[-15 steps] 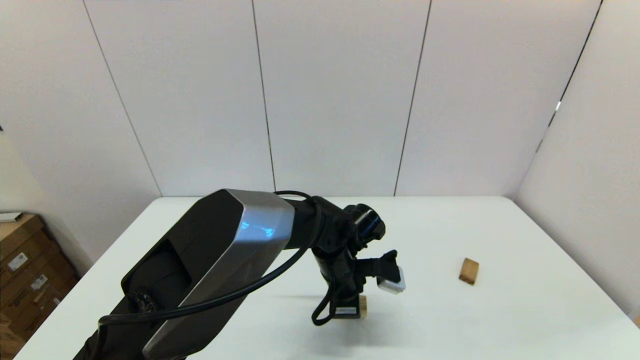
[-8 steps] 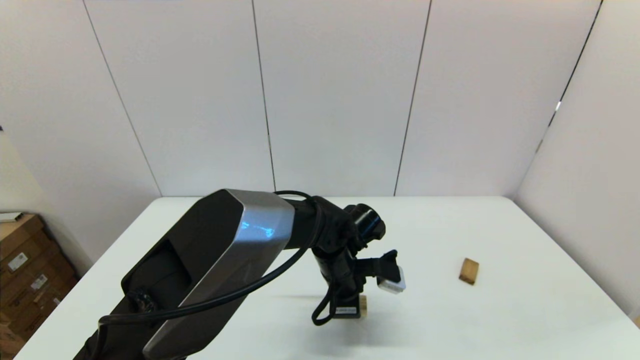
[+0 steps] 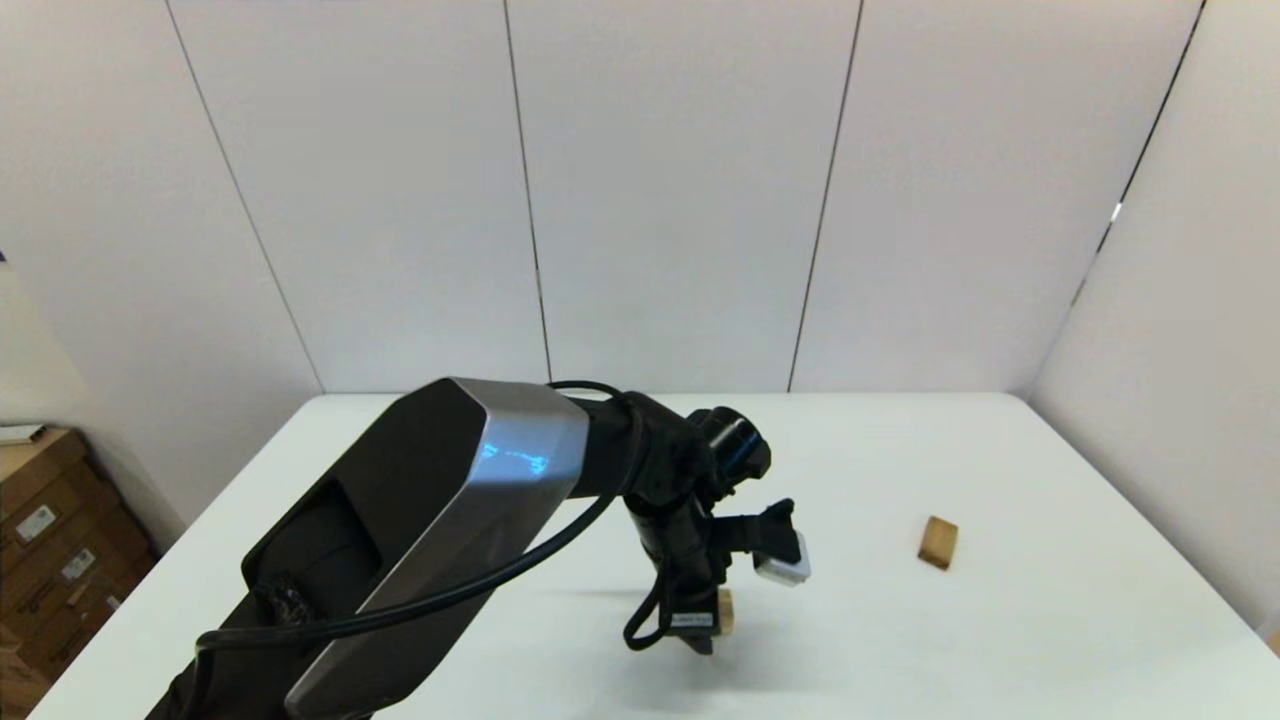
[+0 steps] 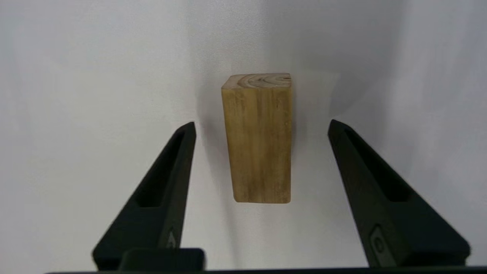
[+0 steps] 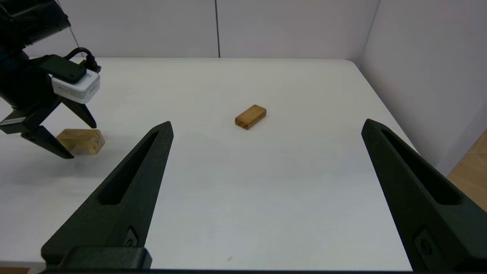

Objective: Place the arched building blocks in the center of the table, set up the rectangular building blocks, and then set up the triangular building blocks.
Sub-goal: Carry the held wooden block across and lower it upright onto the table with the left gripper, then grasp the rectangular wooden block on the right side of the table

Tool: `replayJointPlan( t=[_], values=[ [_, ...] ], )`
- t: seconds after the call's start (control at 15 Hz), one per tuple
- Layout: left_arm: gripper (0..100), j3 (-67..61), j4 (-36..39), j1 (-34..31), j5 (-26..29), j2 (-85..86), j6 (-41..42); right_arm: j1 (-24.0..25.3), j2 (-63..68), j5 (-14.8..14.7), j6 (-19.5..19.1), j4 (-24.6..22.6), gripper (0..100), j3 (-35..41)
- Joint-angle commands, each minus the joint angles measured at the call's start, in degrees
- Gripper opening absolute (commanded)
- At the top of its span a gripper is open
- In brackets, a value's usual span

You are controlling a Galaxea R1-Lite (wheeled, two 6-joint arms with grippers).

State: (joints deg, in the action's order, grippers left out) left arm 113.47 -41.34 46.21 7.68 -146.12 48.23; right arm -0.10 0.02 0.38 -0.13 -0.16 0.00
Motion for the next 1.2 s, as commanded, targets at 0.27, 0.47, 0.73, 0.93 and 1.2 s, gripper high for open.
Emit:
replayJointPlan(
  t=[0.27, 0.47, 0.73, 0.93, 1.2],
  values=[
    [100, 0.0, -3.75, -3.94, 0.05, 8.66, -2.43, 0.01, -0.02, 0.06, -0.04, -0.02, 100, 0.0],
    [100, -0.09, -10.17, -7.54, -0.21, 17.09, -5.51, 0.01, -0.02, 0.06, -0.04, -0.02, 100, 0.0],
    [100, -1.5, -22.47, -15.72, -0.12, 32.47, -12.1, 0.01, -0.02, 0.06, -0.04, -0.02, 100, 0.0],
    [100, -4.4, -25.72, -21.96, -0.03, 44.6, -17.73, 0.01, -0.02, 0.06, -0.04, -0.02, 100, 0.0],
    [100, -10.46, -27.83, -27.93, -0.74, 64.73, -22.3, 0.01, -0.02, 0.06, -0.04, -0.02, 100, 0.0]
  ],
)
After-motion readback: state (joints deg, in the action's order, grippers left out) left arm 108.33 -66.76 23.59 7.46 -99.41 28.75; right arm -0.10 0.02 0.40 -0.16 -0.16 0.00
